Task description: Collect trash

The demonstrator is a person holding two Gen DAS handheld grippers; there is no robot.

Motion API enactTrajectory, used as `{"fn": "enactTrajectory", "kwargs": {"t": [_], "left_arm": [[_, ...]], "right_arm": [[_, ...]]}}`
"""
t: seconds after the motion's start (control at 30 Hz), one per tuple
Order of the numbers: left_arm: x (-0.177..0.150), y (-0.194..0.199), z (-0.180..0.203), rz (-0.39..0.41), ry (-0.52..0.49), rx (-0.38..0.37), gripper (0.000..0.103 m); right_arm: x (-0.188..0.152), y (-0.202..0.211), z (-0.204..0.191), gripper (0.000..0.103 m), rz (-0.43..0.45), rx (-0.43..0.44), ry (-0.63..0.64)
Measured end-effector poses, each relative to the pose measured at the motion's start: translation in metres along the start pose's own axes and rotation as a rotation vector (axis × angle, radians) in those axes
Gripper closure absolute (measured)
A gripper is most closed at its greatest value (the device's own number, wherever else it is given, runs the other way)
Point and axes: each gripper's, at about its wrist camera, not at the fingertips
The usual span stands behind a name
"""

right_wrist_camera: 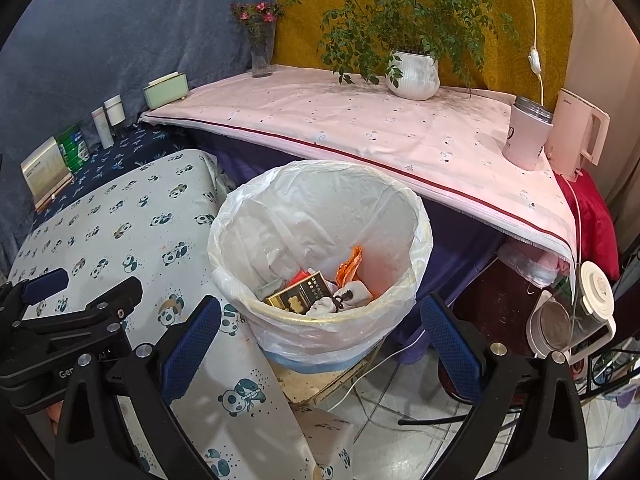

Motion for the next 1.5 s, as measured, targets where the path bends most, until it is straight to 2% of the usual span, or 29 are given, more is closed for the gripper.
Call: {"fn": "enactTrajectory", "kwargs": {"t": [0.5,0.7,1.5], "left_arm": [[-0.0031,-0.0036,-0.0019,-0.011,0.011,0.016,0.008],[-0.0069,-0.0053,-0.0054,-0.018,0.028,0.044,0.008],[-0.0081,-0.0061,-0.0072,-0.022,0.038,0.033,0.008]], "right_arm": [[-0.0049,-0.0043,0.0004,0.007,-0.009,-0.014,-0.003],[-0.0070,-0.0054,0.0009,0.007,-0.015,-0.019,-0.001],[-0.0104,-0.0078,-0.0009,0.007,-0.021,-0.021,0.002]]}}
Point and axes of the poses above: each gripper's, at about its wrist camera, not at the fingertips, and y roughly against the way its jaws point, z to its right, x to its top, and after that the axes turned 5 degrees about -y, right-handed
